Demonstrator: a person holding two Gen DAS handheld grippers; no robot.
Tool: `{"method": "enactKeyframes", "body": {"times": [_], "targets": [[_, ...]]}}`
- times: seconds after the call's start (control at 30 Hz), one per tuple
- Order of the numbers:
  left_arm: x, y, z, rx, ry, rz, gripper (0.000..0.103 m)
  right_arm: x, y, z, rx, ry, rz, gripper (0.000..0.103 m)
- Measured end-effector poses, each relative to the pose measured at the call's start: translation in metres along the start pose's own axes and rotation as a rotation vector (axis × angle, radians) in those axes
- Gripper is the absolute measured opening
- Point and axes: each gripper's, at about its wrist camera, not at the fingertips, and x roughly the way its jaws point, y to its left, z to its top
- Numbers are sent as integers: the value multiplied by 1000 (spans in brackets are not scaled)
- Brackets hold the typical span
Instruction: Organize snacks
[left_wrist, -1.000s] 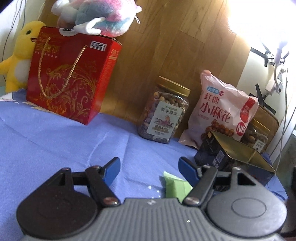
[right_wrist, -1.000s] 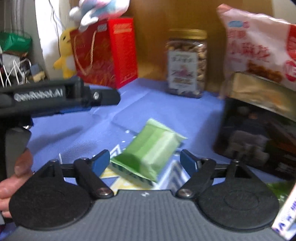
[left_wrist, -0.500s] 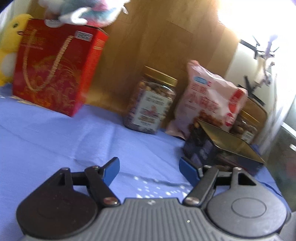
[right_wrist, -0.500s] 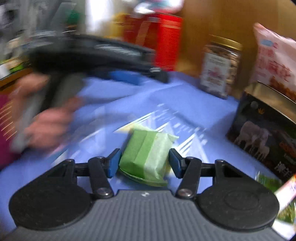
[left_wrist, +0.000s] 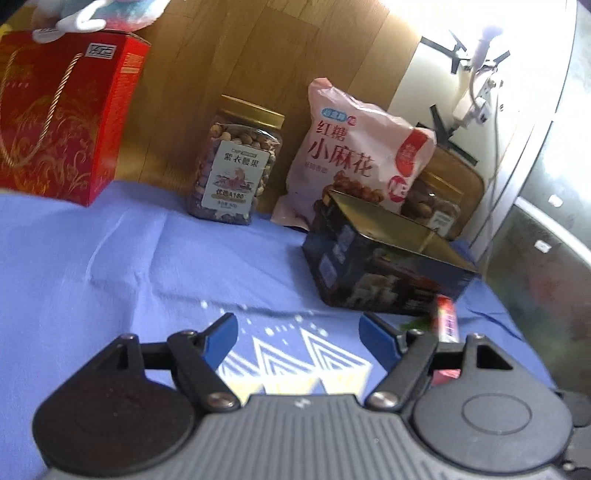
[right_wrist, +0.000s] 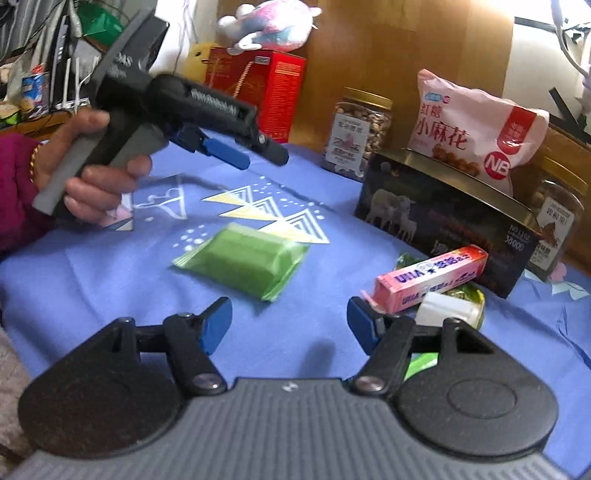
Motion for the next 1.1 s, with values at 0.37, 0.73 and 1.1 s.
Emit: {"method": "enactKeyframes", "body": {"times": [0.37,0.73,1.1], "targets": [[-36,-25,-35,-52,112,-77,75,25,-9,12,101,22,129,76],[-2,-57,-49,11,175,-35,62,30,7,14,55,-6,117,44],[-7,-100,-6,150,47,-93,61,5,-17,25,114,-154,-9,38]]}}
